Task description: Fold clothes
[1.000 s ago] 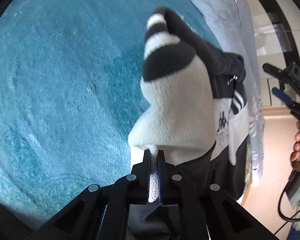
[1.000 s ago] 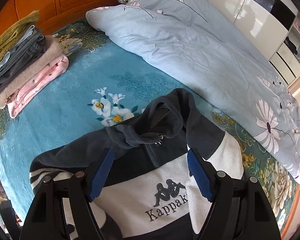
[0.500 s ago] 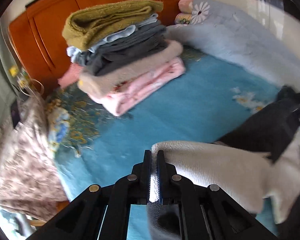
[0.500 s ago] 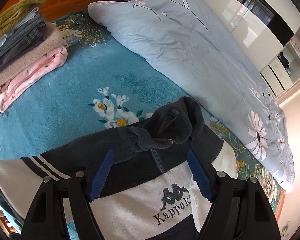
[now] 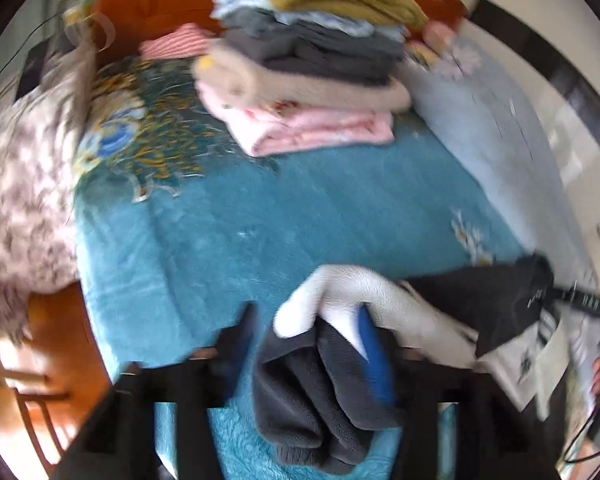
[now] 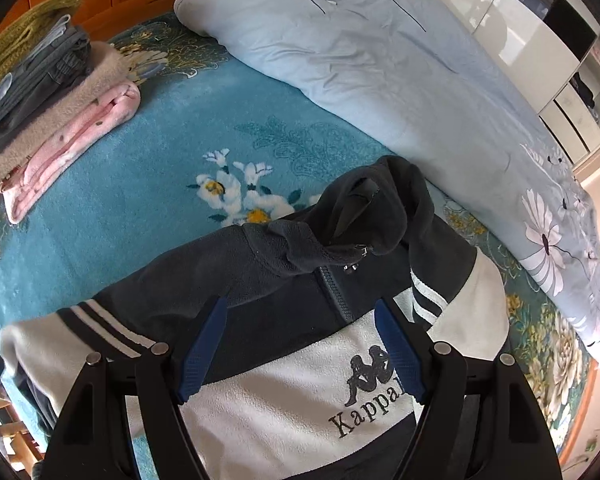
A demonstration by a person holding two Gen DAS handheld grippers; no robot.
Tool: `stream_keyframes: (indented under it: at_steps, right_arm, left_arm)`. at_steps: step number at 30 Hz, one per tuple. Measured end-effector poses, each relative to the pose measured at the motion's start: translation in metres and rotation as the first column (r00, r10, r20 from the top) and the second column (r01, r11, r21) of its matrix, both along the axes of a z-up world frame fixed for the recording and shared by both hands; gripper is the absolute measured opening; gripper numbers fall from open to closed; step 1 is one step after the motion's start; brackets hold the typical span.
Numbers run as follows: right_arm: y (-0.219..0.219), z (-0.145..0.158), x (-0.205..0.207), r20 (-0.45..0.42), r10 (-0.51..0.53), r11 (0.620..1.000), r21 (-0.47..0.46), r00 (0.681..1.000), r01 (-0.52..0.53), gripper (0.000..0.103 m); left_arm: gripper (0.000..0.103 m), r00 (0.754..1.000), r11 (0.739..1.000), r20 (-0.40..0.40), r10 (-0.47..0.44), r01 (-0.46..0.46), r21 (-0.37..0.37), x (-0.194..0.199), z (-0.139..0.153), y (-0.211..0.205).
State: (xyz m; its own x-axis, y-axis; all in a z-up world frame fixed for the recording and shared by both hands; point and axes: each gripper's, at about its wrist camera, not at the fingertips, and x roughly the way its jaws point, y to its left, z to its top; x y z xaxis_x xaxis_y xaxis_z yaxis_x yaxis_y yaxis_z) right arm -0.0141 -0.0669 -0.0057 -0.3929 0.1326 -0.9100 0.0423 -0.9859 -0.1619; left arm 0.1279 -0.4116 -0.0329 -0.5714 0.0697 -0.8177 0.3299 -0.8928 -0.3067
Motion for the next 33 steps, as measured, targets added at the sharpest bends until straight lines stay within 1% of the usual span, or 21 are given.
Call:
stream_keyframes:
  at_steps: [1,4,7,8,10,11,13,15,17,18,19,20,21,23,24,25,26,27,28,30,33]
  right_arm:
    - [0.005,0.002,0.001,-0.008,-0.003,1.0,-0.014,1.0,0.003,0.077]
    - [0.023,0.006,0.005,-0.027,-0.022,0.998,-0.053,0.999,0.02,0.077]
    - [0.048,0.003,0.01,-0.023,-0.064,0.994,-0.09,0.998,0.062,0.077]
    - [0.057,0.002,0.012,-0.019,-0.08,0.992,-0.103,0.997,0.077,0.077]
    - [0.074,-0.002,0.016,-0.011,-0.105,0.986,-0.131,0.994,0.103,0.077]
    - [0.082,-0.004,0.019,-0.007,-0.116,0.983,-0.145,0.993,0.114,0.077]
    - [0.098,-0.008,0.023,-0.002,-0.136,0.977,-0.166,0.991,0.134,0.077]
    - [0.113,-0.013,0.024,0.009,-0.161,0.97,-0.18,0.987,0.16,0.077]
    - [0.128,-0.018,0.025,0.025,-0.187,0.959,-0.212,0.982,0.188,0.077]
    - [0.134,-0.02,0.026,0.032,-0.198,0.953,-0.227,0.98,0.201,0.077]
    - [0.139,-0.021,0.026,0.034,-0.204,0.949,-0.239,0.978,0.206,0.077]
    - [0.142,-0.022,0.027,0.033,-0.204,0.946,-0.25,0.978,0.206,0.077]
    - [0.144,-0.023,0.027,0.033,-0.201,0.945,-0.257,0.979,0.203,0.077]
    - [0.147,-0.025,0.028,0.034,-0.199,0.941,-0.273,0.979,0.2,0.077]
    - [0.149,-0.026,0.028,0.033,-0.199,0.938,-0.282,0.979,0.2,0.077]
    - [0.15,-0.026,0.029,0.032,-0.199,0.936,-0.29,0.979,0.2,0.077]
    - [0.153,-0.026,0.029,0.027,-0.2,0.935,-0.295,0.979,0.199,0.077]
    - [0.157,-0.026,0.029,0.023,-0.201,0.935,-0.294,0.979,0.198,0.077]
    - [0.16,-0.027,0.029,0.022,-0.203,0.935,-0.294,0.979,0.2,0.077]
    - [0.168,-0.029,0.03,0.023,-0.214,0.93,-0.299,0.977,0.211,0.077]
    - [0.177,-0.033,0.032,0.037,-0.239,0.918,-0.317,0.97,0.239,0.077]
  left_arm:
    - [0.069,1.0,1.0,0.0,0.027,-0.027,0.013,0.006,0.001,-0.004]
    - [0.069,0.994,0.997,0.098,0.054,-0.059,0.043,0.012,-0.017,-0.005]
    - [0.069,0.982,0.986,0.179,0.062,-0.088,0.14,0.016,-0.044,0.0]
    - [0.069,0.974,0.975,0.214,0.075,-0.116,0.187,0.018,-0.052,0.0]
    - [0.068,0.969,0.925,0.224,0.108,-0.18,0.336,0.024,-0.066,-0.003]
    - [0.068,0.964,0.911,0.234,0.126,-0.206,0.356,0.025,-0.07,-0.003]
    - [0.066,0.959,0.913,0.249,0.134,-0.217,0.345,0.024,-0.075,-0.002]
    - [0.056,0.961,0.913,0.243,0.134,-0.215,0.348,0.021,-0.08,0.0]
    - [0.044,0.941,0.893,0.298,0.162,-0.268,0.361,0.021,-0.088,-0.002]
    - [0.038,0.938,0.888,0.3,0.171,-0.278,0.365,0.021,-0.088,-0.002]
    - [0.021,0.94,0.9,0.299,0.165,-0.267,0.343,0.019,-0.086,0.002]
    - [0.015,0.941,0.912,0.298,0.16,-0.256,0.321,0.017,-0.083,0.005]
    - [0.014,0.944,0.927,0.293,0.153,-0.24,0.288,0.014,-0.079,0.009]
    - [0.012,0.956,0.973,0.256,0.142,-0.182,0.142,0.005,-0.055,0.018]
    - [0.012,0.965,0.985,0.214,0.15,-0.164,0.051,0.001,-0.038,0.019]
    - [0.012,0.974,0.988,0.168,0.154,-0.148,-0.046,-0.003,-0.02,0.02]
    - [0.012,0.981,0.981,0.121,0.152,-0.135,-0.143,-0.007,-0.002,0.022]
    - [0.012,0.986,0.964,0.081,0.146,-0.123,-0.234,-0.011,0.016,0.022]
    - [0.012,0.988,0.951,0.068,0.137,-0.112,-0.289,-0.018,0.029,0.017]
    - [0.012,0.988,0.954,0.092,0.126,-0.096,-0.283,-0.029,0.04,0.002]
    - [0.014,0.968,0.968,0.185,0.168,-0.126,-0.215,-0.031,0.03,-0.025]
